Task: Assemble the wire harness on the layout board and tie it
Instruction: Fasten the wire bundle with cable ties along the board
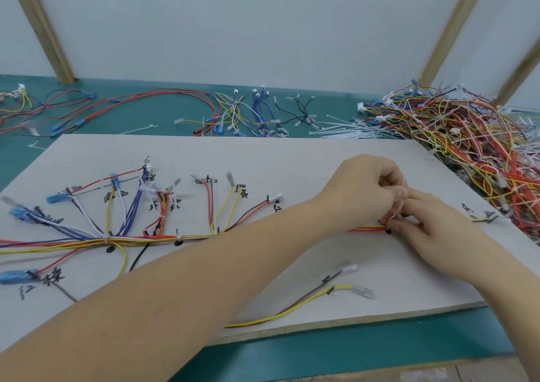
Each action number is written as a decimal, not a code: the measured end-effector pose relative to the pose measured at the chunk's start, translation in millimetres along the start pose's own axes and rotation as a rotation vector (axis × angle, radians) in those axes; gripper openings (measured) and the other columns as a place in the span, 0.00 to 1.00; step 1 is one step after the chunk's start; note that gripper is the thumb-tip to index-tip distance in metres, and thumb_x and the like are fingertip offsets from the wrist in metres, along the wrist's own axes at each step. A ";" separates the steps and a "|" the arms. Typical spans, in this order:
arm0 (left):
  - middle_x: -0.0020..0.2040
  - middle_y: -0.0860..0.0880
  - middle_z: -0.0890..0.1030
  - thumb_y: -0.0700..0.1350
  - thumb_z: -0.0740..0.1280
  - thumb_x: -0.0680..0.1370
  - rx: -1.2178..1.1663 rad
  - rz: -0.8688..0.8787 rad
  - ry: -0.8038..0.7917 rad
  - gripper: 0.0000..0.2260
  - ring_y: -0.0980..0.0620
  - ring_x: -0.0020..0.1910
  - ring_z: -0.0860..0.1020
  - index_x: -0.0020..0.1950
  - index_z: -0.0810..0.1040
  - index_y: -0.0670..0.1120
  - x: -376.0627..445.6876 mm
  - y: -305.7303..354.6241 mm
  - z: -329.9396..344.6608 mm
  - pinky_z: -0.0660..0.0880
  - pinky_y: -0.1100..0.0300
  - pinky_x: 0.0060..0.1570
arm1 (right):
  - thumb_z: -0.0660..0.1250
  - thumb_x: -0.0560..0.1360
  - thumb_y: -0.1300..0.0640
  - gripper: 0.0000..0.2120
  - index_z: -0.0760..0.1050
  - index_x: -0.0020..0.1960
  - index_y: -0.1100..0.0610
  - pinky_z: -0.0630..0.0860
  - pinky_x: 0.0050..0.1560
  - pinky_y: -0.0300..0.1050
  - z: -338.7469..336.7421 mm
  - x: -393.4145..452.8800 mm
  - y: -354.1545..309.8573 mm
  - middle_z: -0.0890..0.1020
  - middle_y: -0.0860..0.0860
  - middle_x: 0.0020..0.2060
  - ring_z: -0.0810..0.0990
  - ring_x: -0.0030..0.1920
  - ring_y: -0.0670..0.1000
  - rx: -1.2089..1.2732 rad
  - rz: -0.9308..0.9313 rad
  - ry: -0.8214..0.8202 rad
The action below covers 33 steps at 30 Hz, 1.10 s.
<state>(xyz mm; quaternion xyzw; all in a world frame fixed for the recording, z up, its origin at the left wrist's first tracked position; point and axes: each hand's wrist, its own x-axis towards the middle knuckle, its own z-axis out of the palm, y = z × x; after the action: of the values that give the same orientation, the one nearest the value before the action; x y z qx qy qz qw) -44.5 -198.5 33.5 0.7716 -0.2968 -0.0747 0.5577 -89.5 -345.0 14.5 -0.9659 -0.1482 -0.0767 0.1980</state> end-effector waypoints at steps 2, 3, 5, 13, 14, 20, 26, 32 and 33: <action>0.29 0.47 0.76 0.33 0.64 0.75 -0.022 -0.032 -0.040 0.09 0.47 0.34 0.76 0.36 0.74 0.42 -3.0 2.4 -3.6 0.78 0.51 0.47 | 0.66 0.73 0.67 0.18 0.70 0.38 0.43 0.61 0.44 0.39 1.4 0.1 -0.6 0.72 0.35 0.43 0.72 0.47 0.53 0.011 0.009 -0.004; 0.30 0.48 0.76 0.33 0.64 0.76 0.008 -0.040 -0.069 0.07 0.47 0.36 0.76 0.39 0.76 0.40 -4.8 6.7 -8.2 0.77 0.55 0.47 | 0.66 0.73 0.66 0.17 0.70 0.38 0.43 0.62 0.43 0.37 1.2 0.5 -0.5 0.73 0.36 0.43 0.72 0.47 0.52 0.010 0.016 -0.009; 0.33 0.50 0.77 0.36 0.62 0.78 0.058 -0.046 -0.095 0.05 0.51 0.37 0.77 0.45 0.77 0.40 -10.5 20.2 -26.0 0.74 0.68 0.39 | 0.67 0.73 0.65 0.14 0.72 0.38 0.47 0.62 0.43 0.33 -0.1 0.3 -2.0 0.74 0.38 0.43 0.73 0.48 0.53 0.018 0.043 -0.015; 0.31 0.55 0.80 0.54 0.61 0.70 -0.058 -0.117 0.269 0.12 0.58 0.28 0.76 0.38 0.81 0.49 -118.0 33.6 -132.8 0.72 0.68 0.29 | 0.64 0.73 0.52 0.09 0.71 0.52 0.41 0.69 0.45 0.30 13.9 -25.7 -83.3 0.74 0.39 0.48 0.71 0.44 0.38 0.168 -0.029 0.470; 0.32 0.56 0.80 0.57 0.62 0.67 0.013 -0.150 0.288 0.13 0.59 0.28 0.75 0.40 0.81 0.51 -137.0 26.1 -133.0 0.72 0.67 0.29 | 0.62 0.72 0.50 0.07 0.72 0.49 0.41 0.68 0.44 0.26 22.2 -31.1 -103.6 0.75 0.38 0.47 0.73 0.43 0.37 0.242 -0.084 0.406; 0.39 0.64 0.78 0.66 0.60 0.61 0.255 -0.235 0.211 0.18 0.64 0.31 0.74 0.49 0.73 0.66 -201.2 -6.2 -88.8 0.69 0.73 0.30 | 0.60 0.65 0.40 0.14 0.72 0.50 0.40 0.68 0.44 0.24 63.0 -37.1 -152.9 0.73 0.37 0.51 0.74 0.44 0.34 0.386 -0.181 -0.033; 0.30 0.60 0.76 0.50 0.66 0.71 0.283 -0.154 0.380 0.03 0.62 0.31 0.73 0.41 0.77 0.58 -202.7 -14.0 -89.1 0.65 0.75 0.31 | 0.55 0.62 0.35 0.16 0.67 0.49 0.33 0.68 0.48 0.30 65.7 -33.8 -156.8 0.70 0.32 0.53 0.72 0.51 0.38 0.390 -0.156 -0.125; 0.32 0.54 0.79 0.48 0.64 0.67 0.121 -0.176 0.401 0.04 0.56 0.29 0.75 0.38 0.77 0.55 -203.8 -14.4 -90.4 0.67 0.72 0.29 | 0.62 0.62 0.39 0.07 0.75 0.35 0.39 0.65 0.43 0.29 71.4 -29.7 -167.3 0.75 0.32 0.46 0.71 0.46 0.38 0.425 -0.076 -0.058; 0.32 0.55 0.79 0.48 0.64 0.67 0.119 -0.171 0.402 0.03 0.56 0.29 0.75 0.38 0.77 0.54 -204.4 -14.1 -91.7 0.68 0.72 0.29 | 0.63 0.63 0.40 0.04 0.74 0.32 0.38 0.64 0.42 0.29 71.7 -28.9 -168.5 0.75 0.31 0.45 0.71 0.45 0.37 0.430 -0.061 -0.051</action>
<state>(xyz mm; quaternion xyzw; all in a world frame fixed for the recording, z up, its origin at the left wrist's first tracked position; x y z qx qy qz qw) -164.4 -10.1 10.2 0.8249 -0.1169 0.0513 0.5507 -163.6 -175.4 3.9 -0.8981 -0.1952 -0.0250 0.3934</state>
